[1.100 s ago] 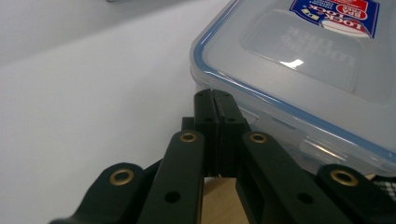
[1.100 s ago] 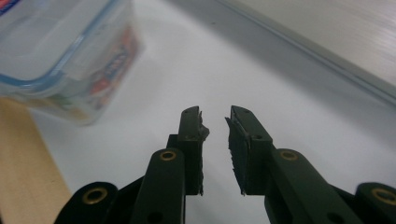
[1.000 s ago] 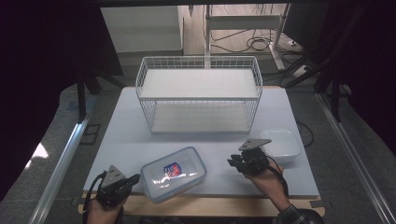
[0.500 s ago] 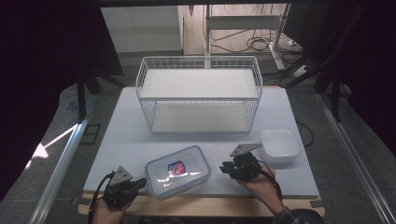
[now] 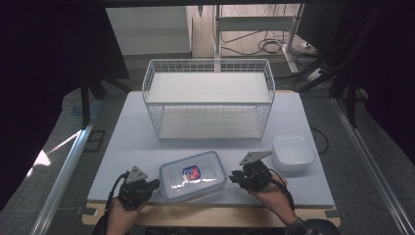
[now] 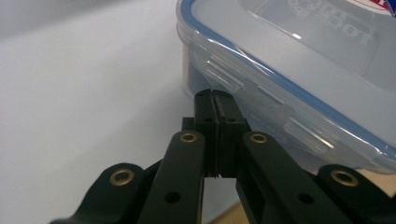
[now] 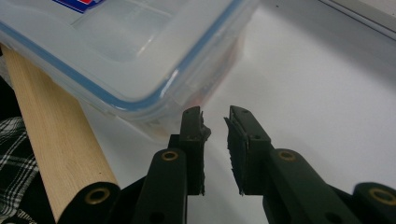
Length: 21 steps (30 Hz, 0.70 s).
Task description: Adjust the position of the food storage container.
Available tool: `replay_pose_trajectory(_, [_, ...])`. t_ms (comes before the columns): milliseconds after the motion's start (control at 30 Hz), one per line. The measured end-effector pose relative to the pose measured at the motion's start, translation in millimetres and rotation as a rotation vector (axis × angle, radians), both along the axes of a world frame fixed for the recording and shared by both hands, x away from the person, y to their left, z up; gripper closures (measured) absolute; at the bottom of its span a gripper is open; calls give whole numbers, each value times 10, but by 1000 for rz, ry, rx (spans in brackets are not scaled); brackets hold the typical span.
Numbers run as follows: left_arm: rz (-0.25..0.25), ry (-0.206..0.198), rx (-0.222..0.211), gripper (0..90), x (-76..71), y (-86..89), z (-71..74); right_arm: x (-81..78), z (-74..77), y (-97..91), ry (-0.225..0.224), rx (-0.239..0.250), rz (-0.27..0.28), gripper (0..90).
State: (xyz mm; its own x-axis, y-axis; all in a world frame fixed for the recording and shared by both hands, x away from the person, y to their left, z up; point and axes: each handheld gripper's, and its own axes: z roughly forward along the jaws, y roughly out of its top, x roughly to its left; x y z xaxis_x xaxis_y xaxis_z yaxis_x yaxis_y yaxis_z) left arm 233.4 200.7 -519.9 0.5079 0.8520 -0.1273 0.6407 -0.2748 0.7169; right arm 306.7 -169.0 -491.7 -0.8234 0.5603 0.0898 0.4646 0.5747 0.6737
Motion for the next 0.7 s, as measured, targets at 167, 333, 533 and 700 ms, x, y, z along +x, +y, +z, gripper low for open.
replay_pose_trajectory(167, [-31,-13,27,899,157,-162,14,-3,-28,-29,-1,-39,-25,772])
replay_pose_trajectory(333, [-55,-12,28,899,315,-262,21,20,-19,-107,-6,-47,-59,797])
replay_pose_trajectory(533, [-72,-18,37,900,550,-351,26,28,-16,-207,2,-40,-91,813])
replay_pose_trajectory(700, [-89,-20,37,899,699,-383,20,-1,-18,-246,2,-38,-94,811])
